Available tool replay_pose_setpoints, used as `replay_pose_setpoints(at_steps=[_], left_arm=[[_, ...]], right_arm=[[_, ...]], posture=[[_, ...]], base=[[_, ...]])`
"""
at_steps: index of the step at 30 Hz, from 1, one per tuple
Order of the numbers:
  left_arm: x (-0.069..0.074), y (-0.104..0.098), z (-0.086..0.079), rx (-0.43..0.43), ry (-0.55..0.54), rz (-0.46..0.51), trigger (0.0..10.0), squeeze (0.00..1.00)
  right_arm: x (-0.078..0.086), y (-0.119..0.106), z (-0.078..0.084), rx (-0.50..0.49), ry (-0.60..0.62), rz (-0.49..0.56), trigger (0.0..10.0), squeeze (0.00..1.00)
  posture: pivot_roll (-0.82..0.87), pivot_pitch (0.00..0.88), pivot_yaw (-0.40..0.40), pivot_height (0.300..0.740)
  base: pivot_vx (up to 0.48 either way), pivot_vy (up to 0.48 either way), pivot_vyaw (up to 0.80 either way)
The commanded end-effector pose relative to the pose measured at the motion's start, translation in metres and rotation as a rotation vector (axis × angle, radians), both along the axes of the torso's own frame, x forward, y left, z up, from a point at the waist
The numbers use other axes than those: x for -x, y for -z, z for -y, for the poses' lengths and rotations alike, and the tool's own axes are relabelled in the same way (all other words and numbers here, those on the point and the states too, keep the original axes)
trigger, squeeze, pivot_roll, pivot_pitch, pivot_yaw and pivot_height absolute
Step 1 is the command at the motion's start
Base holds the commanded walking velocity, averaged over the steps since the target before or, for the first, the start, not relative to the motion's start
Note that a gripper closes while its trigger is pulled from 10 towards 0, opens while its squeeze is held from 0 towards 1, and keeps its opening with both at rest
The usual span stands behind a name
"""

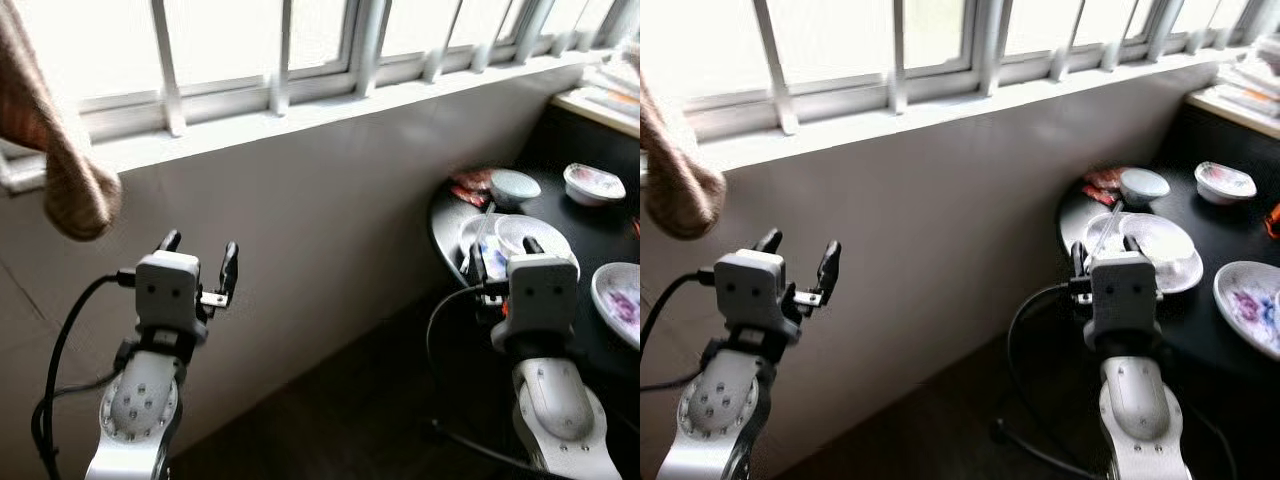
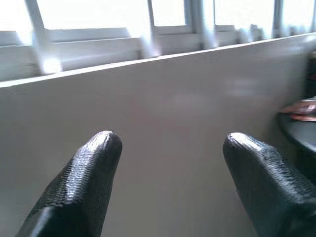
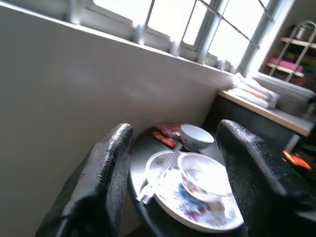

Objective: Kitchen organization

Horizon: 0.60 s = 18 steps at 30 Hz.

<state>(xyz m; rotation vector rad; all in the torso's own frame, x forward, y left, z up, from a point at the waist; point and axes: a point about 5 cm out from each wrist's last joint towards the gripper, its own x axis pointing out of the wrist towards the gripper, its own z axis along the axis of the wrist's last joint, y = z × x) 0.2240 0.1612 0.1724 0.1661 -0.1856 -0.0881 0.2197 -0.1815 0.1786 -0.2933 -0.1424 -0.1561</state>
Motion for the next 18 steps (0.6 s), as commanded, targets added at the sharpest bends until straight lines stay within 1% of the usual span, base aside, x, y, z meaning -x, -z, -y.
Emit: replay_pose_setpoints(at_steps=[1,5,9,18], left_arm=[[0.0014,-0.0015,-0.0038,-0.016,-0.006,0.002,10.0,0.0],[0.0013,-0.001,-0.0044,-0.018,-0.007,0.0,10.0,0.0],[0.0007,0.0016,-0.0064,-0.018,-0.005,-0.011,10.0,0.0],[0.0002,0.0041,-0.0041,-0.019,0.01,-0.022,10.0,0.0]], right_arm=[[-0.0001,-0.0026,-0.0011,-0.001,0.01,0.011,10.0,0.0],[-0.0004,-0.0027,-0.0016,-0.004,0.01,0.013,10.0,0.0],[-0.0011,-0.0038,-0.0025,-0.006,0.021,0.019,10.0,0.0],[-0.0013,-0.0056,-0.0004,0.0,0.039,0.028,10.0,0.0]], posture=[[0.08,0.0,-0.052,0.74],[0.08,0.0,-0.05,0.74],[0.05,0.0,-0.031,0.74],[0.04,0.0,-0.018,0.74]], base=[[0.0,0.0,-0.8],[0.0,0.0,-0.8],[0.0,0.0,-0.8],[0.0,0.0,-0.8]])
